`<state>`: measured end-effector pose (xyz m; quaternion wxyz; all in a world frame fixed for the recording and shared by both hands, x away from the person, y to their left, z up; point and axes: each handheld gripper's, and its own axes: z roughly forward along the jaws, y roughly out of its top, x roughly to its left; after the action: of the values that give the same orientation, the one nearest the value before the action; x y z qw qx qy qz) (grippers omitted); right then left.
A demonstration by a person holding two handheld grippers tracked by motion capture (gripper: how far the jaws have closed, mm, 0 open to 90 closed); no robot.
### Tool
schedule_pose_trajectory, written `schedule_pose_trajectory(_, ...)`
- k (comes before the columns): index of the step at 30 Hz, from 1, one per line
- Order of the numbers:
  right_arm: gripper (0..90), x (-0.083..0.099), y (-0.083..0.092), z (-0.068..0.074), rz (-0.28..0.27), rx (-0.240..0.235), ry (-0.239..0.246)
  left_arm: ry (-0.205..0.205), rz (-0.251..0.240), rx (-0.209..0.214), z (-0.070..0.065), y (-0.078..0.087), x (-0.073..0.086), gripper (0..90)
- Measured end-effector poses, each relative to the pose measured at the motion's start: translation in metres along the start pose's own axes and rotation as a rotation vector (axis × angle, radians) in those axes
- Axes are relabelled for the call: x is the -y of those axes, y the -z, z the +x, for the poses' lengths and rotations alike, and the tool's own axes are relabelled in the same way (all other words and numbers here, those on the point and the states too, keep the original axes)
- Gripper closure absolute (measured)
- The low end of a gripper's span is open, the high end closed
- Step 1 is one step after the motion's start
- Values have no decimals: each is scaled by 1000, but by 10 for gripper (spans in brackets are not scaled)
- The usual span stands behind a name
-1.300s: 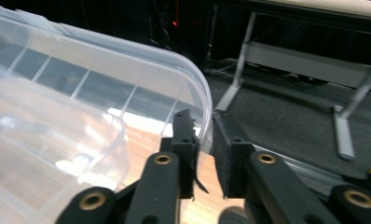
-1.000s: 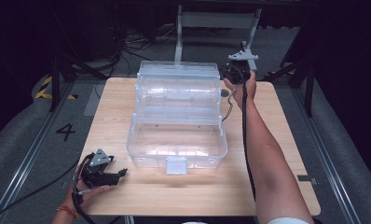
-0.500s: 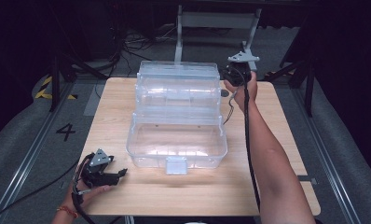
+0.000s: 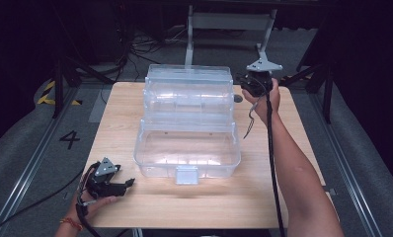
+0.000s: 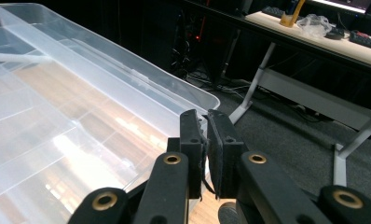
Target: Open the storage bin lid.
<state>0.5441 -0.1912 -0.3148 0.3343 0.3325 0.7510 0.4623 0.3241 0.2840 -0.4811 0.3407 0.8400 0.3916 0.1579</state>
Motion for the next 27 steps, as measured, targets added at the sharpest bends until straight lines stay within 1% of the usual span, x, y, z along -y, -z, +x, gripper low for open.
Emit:
schedule_pose_trajectory(1,853,0,2,1,-2,-2,2,-4,-2,-5,0,0,0,239)
schedule_pose_trajectory(3,853,1,6,2,-4,-8,7,1,0,0,0,0,0,238)
schedule_pose_trajectory(4,853,2,8,2,-5,-9,11,-6,-1,-6,0,0,0,238)
schedule_pose_trajectory(6,853,3,11,5,1,-18,19,-5,-1,-6,0,0,0,239)
schedule_pose_trajectory(7,853,3,13,6,-3,-18,31,-5,-1,-6,0,0,0,239)
schedule_pose_trajectory(10,852,4,20,8,-3,-29,46,0,0,-1,0,0,0,238)
schedule_pose_trajectory(12,849,5,25,9,-5,-33,54,-7,0,-6,0,0,0,239)
schedule_pose_trajectory(14,848,5,28,10,-5,-39,55,-6,-1,-6,0,0,0,239)
schedule_pose_trajectory(15,846,6,31,10,-5,-38,63,0,0,-1,0,0,0,239)
schedule_pose_trajectory(16,844,6,34,11,-5,-43,63,-7,0,-6,0,0,0,239)
schedule_pose_trajectory(17,841,7,36,11,-5,-48,63,1,0,0,0,0,0,238)
schedule_pose_trajectory(19,839,8,40,13,-7,-55,73,-5,-1,-6,0,0,0,239)
schedule_pose_trajectory(24,834,14,51,17,9,-72,102,-6,-1,-6,0,0,0,239)
schedule_pose_trajectory(25,834,15,53,18,9,-77,103,5,-1,0,0,0,0,239)
schedule_pose_trajectory(27,834,19,59,20,13,-85,116,-6,-1,-6,0,0,0,239)
